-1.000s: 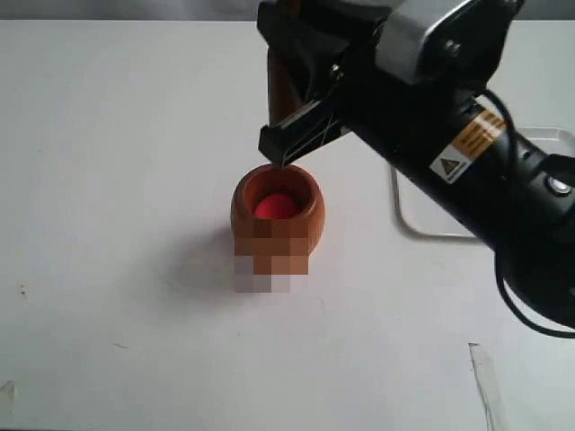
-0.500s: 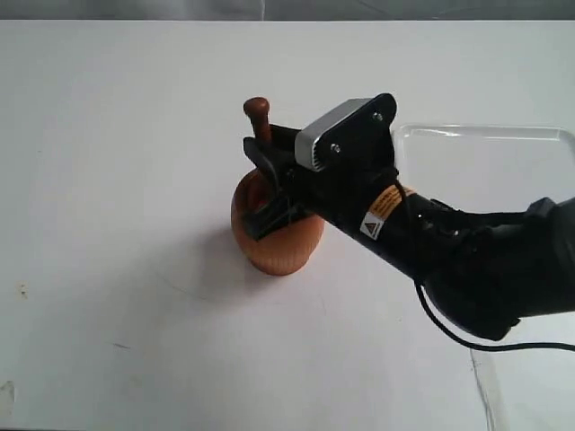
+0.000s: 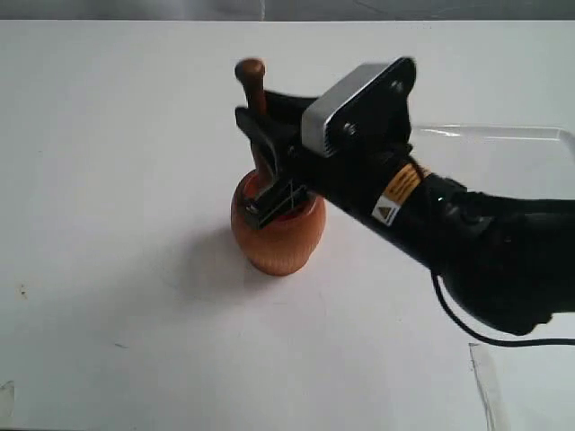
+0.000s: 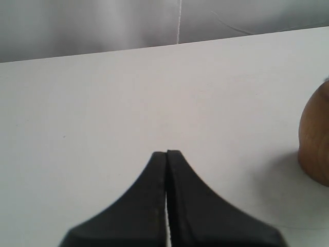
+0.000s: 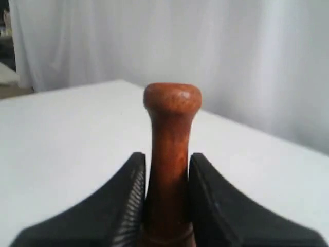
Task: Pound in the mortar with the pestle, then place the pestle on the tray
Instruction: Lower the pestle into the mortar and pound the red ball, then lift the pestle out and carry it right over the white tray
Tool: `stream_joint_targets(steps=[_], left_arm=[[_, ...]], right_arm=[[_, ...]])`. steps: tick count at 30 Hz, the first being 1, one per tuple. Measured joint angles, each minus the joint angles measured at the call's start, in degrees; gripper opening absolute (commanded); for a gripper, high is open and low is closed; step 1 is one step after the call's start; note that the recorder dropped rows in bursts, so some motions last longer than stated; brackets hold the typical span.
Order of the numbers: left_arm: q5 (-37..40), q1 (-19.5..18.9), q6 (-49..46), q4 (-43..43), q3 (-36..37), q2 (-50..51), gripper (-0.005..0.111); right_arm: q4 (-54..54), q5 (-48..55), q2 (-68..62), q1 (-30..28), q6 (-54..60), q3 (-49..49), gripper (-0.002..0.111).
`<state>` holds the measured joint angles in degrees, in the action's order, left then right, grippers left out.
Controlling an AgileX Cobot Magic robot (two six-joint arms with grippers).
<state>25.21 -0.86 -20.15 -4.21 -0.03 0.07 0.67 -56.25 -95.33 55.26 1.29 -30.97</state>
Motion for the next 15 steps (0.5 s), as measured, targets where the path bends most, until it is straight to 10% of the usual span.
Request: stream_joint_targets(steps=[7,15], left_arm=[[0.00,0.00,0.00,0.00,0.00,0.00,0.000],[0.00,0.00,0.00,0.00,0.00,0.00,0.000]], right_arm=[[1.45,-2.79,-6.97,0.00,-4.04,0.01,0.000],[7.44,-0.37,13.41,0.00,7.66,0.01,0.000]])
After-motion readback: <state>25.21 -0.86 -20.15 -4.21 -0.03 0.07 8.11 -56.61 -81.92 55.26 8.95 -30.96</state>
